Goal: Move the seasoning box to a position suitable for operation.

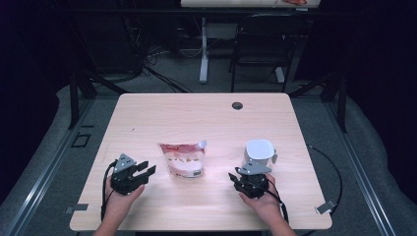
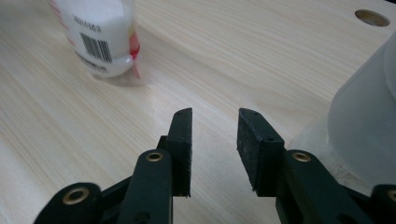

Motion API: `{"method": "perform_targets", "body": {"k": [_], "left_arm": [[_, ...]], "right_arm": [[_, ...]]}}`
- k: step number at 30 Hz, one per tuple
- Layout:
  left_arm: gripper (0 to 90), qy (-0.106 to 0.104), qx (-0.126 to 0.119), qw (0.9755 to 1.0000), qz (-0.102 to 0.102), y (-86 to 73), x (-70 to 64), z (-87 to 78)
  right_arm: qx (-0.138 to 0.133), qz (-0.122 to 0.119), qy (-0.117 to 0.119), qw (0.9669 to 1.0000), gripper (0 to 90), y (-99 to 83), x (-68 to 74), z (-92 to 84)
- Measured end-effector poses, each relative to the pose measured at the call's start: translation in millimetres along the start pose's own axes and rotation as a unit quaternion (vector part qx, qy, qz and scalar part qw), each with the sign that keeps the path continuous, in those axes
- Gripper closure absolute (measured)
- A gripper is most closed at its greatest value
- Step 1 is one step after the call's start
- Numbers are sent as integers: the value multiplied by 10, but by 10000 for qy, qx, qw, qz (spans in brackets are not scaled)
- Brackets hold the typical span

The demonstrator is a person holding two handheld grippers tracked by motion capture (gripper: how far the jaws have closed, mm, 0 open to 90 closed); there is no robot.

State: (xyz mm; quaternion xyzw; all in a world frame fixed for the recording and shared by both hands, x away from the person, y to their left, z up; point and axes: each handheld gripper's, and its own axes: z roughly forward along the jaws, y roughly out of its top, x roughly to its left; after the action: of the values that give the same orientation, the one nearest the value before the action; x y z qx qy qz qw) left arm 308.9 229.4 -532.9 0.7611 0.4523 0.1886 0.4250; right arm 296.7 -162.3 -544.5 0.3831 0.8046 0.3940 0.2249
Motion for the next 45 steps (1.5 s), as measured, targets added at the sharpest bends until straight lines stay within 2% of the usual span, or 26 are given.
{"method": "perform_targets", "body": {"k": [2, 7, 9, 19, 24, 29, 36, 41, 45], "left_arm": [[618, 22, 17, 10000, 38, 20, 0, 1], [655, -46, 42, 10000, -12, 55, 12, 10], [655, -121, 126, 9998, -56, 97, 20, 15], [703, -190, -64, 9998, -82, 234, -14, -35], [727, -276, -140, 9994, -174, 280, -41, -43], [733, -259, -177, 9995, -64, 315, -96, -24], [731, -216, -158, 9996, 11, 293, -76, -44], [725, -175, -184, 9997, -29, 273, -55, -75], [723, -142, -228, 9996, -50, 276, -21, -105]], "right_arm": [[3, 14, 74, 10000, 672, 33, -7, -6], [10, 1, 87, 10000, 691, 84, -1, 15], [-24, -1, 101, 9999, 700, 126, 13, 30], [-122, -93, 160, 9998, 738, 283, 92, 71], [-225, -143, 213, 9994, 738, 347, 141, 74], [-288, -183, 223, 9992, 738, 389, 155, 81], [-365, -165, 187, 9990, 739, 391, 111, 37], [-430, -204, 70, 9988, 736, 369, 64, -69], [-532, -129, -23, 9985, 727, 369, -18, -172]]}}
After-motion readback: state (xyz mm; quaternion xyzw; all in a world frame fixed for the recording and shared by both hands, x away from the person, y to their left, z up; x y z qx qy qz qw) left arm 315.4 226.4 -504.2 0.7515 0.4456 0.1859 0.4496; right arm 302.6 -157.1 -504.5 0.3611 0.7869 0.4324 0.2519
